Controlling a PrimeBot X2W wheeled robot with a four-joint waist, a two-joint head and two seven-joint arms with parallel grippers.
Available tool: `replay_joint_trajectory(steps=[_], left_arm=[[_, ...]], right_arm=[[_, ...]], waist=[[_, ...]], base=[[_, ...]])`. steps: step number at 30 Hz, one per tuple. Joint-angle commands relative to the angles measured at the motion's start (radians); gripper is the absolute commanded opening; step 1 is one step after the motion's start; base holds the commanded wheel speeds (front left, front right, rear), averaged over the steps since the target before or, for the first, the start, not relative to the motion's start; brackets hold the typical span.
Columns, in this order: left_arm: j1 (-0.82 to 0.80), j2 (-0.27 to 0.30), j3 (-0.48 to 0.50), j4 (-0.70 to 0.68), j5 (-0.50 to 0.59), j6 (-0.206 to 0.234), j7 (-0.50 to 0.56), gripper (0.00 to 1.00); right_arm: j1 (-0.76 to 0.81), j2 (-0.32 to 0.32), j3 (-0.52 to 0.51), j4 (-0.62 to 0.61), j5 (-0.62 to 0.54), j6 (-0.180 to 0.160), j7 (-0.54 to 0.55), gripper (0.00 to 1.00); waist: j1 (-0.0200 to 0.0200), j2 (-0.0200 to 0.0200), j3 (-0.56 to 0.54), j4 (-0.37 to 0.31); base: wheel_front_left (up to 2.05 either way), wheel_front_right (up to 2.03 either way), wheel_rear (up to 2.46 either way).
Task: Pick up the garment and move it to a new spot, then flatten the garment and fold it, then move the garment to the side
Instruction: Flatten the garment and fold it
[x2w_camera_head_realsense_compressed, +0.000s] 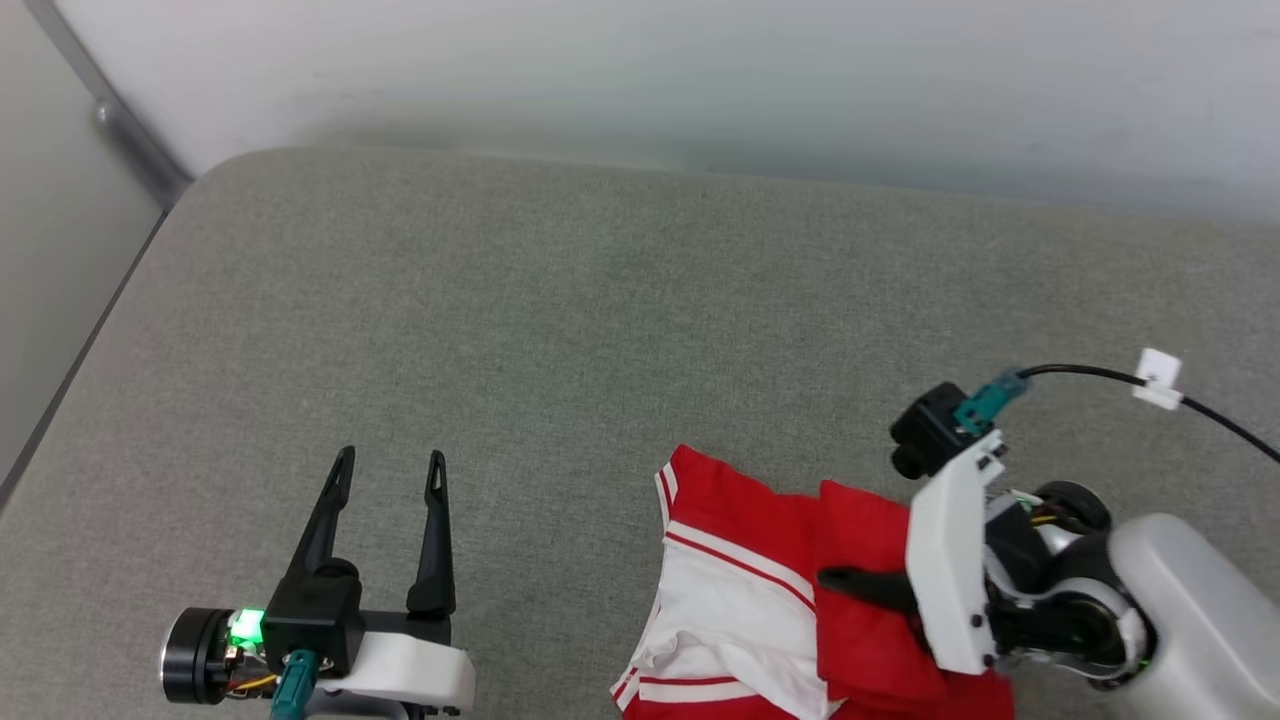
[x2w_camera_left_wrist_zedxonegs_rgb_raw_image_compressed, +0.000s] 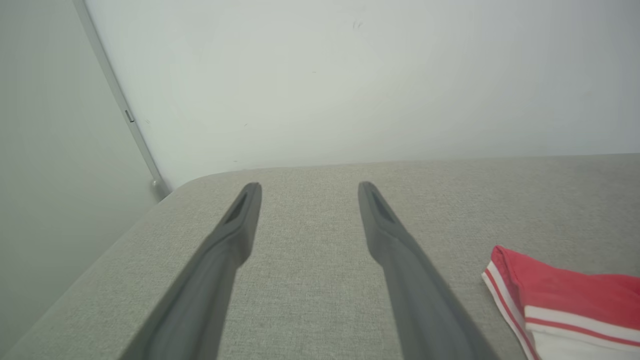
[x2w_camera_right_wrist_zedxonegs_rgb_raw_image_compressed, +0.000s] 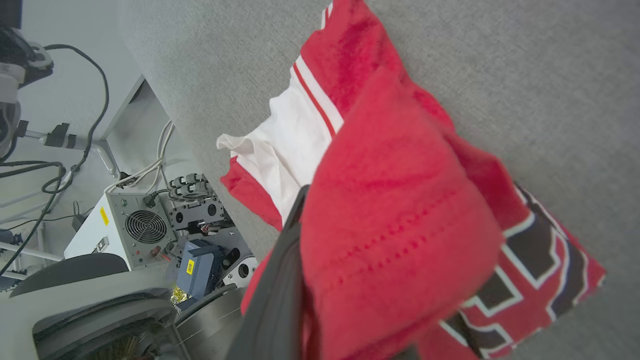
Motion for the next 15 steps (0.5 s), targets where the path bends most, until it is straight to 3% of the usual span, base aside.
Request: replay_joint_trajectory(steps=[1,8,14,15], left_arm=[[-0.018,-0.005,0.003,0.002,0.005,-0.004,-0.002,1.0],[-0.056,-0.022,-0.005,0.009,0.002,-0.012,-0.002,1.0],[-0.068,-0.033,-0.007,0.02,0.001,-0.012,-0.002,1.0],[-0.065,-0.033,-0.004,0.022,0.001,-0.012,-0.002,1.0]], right_arm=[[-0.039,0.026,0.033,0.043,-0.025,0.0,-0.016,0.0],[-0.124,0.093,0.146,0.2,-0.076,0.0,-0.082,0.0],[-0.16,0.098,0.242,0.283,-0.086,0.0,-0.144,0.0],[-0.163,0.095,0.254,0.29,-0.082,0.0,-0.152,0.49]], waist=[[0.0,-0.0001,0.019,0.009],[0.0,-0.0001,0.071,0.032],[0.0,-0.0001,0.083,0.037],[0.0,-0.0001,0.079,0.034]], base=[[0.0,0.0,0.0],[0.0,0.0,0.0],[0.0,0.0,0.0],[0.0,0.0,0.0]])
